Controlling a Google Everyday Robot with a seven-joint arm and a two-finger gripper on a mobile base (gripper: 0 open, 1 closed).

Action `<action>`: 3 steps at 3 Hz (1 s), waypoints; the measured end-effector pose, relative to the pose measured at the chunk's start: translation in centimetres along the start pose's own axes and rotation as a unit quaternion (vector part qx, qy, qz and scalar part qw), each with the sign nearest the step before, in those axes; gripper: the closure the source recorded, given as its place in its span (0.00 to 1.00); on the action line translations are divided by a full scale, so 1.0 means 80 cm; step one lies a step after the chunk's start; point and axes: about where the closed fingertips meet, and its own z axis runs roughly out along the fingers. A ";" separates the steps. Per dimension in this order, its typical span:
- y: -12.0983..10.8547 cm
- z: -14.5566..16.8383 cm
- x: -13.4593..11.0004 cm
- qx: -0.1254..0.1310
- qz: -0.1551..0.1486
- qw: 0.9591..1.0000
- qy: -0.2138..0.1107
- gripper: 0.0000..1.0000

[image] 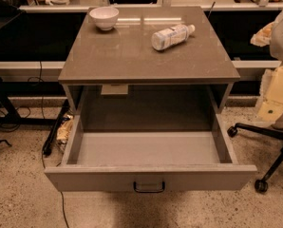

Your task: Close top drawer

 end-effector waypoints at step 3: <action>0.081 0.119 0.041 -0.104 0.178 0.978 -0.016 0.00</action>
Offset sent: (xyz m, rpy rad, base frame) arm -0.0387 -0.0069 -0.1647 0.2512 0.4169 -0.4242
